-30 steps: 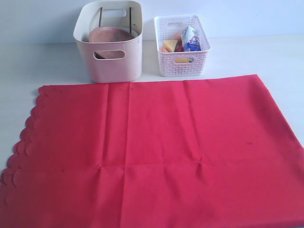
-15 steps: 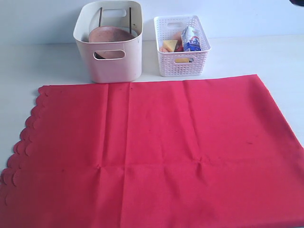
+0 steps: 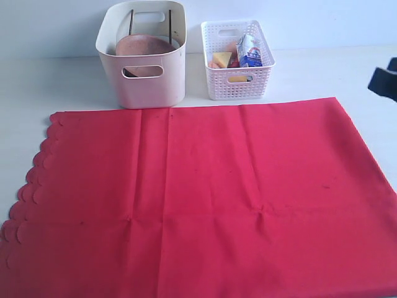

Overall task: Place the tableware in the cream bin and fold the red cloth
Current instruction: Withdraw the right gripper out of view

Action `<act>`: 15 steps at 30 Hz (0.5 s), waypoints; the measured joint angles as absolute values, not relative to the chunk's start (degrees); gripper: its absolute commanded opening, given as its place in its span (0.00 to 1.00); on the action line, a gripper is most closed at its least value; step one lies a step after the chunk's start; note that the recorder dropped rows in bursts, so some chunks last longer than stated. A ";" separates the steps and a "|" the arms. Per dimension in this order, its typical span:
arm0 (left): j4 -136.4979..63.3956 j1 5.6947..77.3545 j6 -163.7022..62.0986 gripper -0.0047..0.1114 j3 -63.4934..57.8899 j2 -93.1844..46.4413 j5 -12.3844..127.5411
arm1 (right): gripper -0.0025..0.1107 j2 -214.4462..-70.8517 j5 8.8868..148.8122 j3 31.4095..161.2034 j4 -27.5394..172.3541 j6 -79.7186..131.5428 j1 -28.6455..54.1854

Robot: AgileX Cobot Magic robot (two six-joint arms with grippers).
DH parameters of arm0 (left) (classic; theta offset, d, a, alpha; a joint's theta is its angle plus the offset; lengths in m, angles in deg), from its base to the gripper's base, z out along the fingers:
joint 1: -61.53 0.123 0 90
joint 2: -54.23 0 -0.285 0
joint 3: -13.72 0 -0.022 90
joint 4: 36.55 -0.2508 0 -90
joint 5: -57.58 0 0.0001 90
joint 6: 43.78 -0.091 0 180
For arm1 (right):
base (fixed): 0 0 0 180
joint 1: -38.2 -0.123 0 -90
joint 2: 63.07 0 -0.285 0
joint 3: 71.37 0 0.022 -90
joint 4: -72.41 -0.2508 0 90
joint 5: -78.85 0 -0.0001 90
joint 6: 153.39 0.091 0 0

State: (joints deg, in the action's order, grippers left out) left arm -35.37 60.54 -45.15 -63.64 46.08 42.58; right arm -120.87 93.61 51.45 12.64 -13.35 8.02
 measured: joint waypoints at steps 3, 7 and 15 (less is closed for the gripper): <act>-35.37 60.54 -45.15 0.06 -63.64 46.08 42.58 | 0.02 -117.52 95.78 47.40 12.98 -13.44 8.02; -35.37 60.54 -45.15 0.06 -63.64 46.08 42.58 | 0.02 -112.94 97.12 43.49 14.89 -9.49 8.02; -35.77 60.54 -45.79 0.06 -63.64 46.08 44.67 | 0.02 -103.47 100.20 37.75 27.59 4.06 8.02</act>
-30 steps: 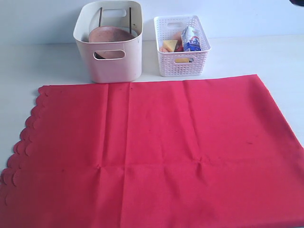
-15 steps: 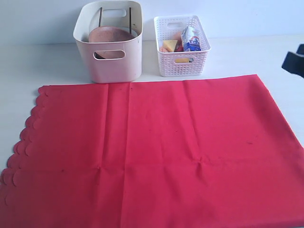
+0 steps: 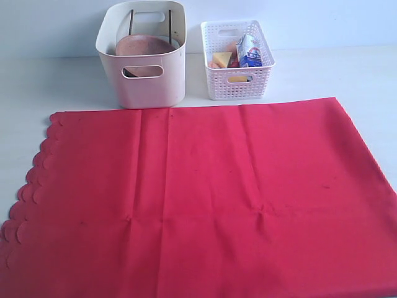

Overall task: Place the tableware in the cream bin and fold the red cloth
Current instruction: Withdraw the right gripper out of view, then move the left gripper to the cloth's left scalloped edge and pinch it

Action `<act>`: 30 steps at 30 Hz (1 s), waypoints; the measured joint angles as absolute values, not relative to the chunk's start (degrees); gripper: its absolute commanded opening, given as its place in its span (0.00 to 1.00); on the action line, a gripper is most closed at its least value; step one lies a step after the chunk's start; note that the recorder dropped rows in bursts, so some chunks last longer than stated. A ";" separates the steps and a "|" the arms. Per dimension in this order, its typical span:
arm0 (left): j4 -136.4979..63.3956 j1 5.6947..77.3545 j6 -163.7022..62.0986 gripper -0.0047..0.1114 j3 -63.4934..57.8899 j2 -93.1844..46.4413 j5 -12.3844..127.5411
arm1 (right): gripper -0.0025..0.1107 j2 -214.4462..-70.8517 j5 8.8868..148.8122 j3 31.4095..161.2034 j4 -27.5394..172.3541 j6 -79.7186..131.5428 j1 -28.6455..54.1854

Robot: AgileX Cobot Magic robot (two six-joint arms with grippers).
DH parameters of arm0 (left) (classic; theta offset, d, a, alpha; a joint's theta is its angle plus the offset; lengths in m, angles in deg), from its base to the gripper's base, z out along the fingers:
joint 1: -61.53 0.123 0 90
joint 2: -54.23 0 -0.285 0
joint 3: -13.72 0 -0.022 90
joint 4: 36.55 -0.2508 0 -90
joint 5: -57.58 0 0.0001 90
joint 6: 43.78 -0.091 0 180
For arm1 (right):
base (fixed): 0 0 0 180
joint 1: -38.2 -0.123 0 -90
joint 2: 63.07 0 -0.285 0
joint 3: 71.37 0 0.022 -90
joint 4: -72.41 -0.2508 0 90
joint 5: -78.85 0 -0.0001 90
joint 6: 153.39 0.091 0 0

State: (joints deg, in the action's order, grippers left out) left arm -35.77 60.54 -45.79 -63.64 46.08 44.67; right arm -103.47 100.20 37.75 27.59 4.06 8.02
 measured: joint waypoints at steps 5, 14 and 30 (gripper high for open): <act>-30.99 60.54 -39.36 0.06 -63.64 46.08 56.08 | 0.02 -100.09 101.38 36.70 33.38 9.12 8.02; -24.38 60.54 -34.87 0.04 -63.44 45.86 79.57 | 0.02 -99.74 102.13 36.65 34.76 10.06 8.02; -18.25 60.16 -46.26 0.05 -43.03 -12.77 58.33 | 0.02 -99.74 102.64 36.65 34.86 10.17 8.02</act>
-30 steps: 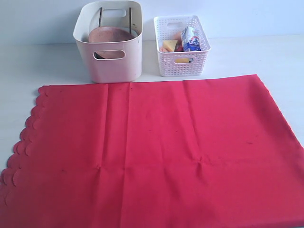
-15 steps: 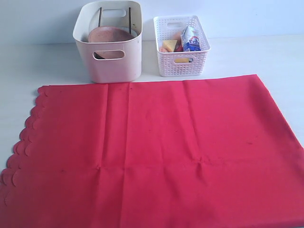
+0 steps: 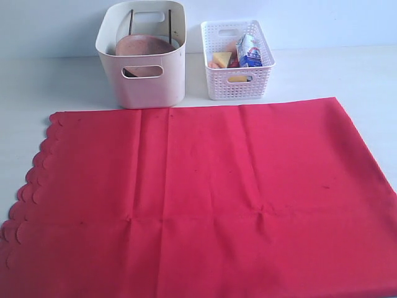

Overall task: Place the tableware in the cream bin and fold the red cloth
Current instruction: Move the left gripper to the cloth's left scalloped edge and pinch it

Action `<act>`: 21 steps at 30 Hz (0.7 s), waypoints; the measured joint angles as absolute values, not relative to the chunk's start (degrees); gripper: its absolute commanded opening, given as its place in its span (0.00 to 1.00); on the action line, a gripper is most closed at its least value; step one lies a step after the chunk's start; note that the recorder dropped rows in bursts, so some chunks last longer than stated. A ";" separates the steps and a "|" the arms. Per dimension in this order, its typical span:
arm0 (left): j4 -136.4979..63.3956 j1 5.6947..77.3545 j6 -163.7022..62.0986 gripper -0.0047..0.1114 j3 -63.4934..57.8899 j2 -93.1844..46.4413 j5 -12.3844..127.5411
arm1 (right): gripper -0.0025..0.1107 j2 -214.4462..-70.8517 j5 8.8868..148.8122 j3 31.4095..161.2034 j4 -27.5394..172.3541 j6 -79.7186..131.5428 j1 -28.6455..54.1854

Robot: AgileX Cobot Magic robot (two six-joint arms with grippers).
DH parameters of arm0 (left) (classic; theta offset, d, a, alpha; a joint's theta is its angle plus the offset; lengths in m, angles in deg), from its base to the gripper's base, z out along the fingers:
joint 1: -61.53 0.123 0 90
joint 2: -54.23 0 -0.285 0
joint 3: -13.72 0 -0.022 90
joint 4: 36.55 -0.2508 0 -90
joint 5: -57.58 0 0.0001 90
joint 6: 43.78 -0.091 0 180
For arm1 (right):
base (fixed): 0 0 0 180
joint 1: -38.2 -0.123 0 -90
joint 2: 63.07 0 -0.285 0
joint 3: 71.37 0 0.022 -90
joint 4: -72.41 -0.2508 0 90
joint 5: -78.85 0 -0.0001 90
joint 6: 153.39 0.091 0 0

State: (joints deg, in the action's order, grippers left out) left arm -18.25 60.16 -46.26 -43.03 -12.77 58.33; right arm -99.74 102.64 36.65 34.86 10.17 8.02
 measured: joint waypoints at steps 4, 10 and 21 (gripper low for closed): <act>-19.75 57.57 -46.75 0.20 -40.17 -25.96 56.09 | 0.02 -99.74 102.64 36.65 34.86 10.17 8.02; -20.80 50.37 -49.09 0.60 -38.74 -37.78 58.64 | 0.02 -99.74 102.64 36.65 34.86 10.17 8.02; -21.20 49.22 -50.85 0.77 -38.52 -48.34 66.28 | 0.02 -99.74 102.64 36.65 34.86 10.17 8.02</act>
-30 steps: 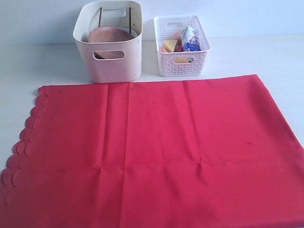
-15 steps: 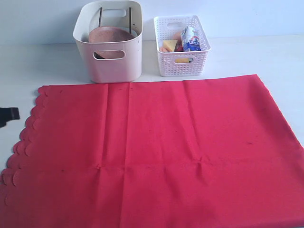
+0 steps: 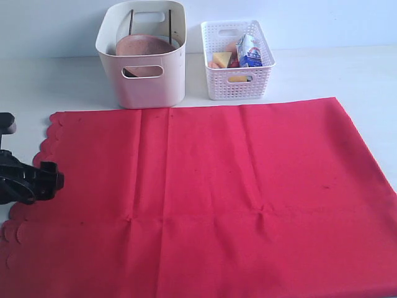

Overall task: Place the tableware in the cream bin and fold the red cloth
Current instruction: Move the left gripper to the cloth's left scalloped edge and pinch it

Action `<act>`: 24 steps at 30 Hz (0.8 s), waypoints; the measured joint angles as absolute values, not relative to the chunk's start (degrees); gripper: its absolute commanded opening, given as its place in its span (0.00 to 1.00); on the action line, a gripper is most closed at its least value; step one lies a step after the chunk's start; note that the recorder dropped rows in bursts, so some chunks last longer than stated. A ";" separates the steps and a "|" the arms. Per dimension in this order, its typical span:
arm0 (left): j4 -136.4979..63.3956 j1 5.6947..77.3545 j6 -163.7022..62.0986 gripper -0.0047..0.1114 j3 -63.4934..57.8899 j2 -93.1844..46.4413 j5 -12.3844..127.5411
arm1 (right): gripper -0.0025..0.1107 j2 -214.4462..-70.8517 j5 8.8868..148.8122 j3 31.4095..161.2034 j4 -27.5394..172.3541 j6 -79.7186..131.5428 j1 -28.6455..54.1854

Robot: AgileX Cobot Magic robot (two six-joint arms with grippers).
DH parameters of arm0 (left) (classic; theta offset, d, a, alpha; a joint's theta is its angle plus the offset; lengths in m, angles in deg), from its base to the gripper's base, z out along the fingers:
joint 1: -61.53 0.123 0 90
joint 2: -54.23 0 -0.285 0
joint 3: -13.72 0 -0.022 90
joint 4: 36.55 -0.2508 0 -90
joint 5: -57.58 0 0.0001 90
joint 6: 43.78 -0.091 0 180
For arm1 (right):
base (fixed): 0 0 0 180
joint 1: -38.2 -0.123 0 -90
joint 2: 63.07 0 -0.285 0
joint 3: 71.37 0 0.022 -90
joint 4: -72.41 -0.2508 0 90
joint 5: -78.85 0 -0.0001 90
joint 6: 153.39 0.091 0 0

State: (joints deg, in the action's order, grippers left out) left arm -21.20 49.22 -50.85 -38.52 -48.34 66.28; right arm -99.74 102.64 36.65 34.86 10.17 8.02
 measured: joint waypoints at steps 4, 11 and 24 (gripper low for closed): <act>-21.20 49.22 -51.84 0.77 -38.52 -50.92 68.38 | 0.02 -99.74 102.64 36.65 34.86 10.17 8.02; -21.47 49.13 -51.95 0.49 -37.92 -54.34 72.62 | 0.02 -99.74 102.64 36.65 34.86 10.17 8.02; -21.85 48.91 -52.88 0.04 -37.19 -54.29 71.55 | 0.02 -100.37 99.48 38.13 36.38 10.17 8.02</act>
State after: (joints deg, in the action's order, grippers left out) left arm -21.85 48.91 -52.88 -37.19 -54.29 71.55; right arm -100.37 99.48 38.13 36.38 10.17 8.02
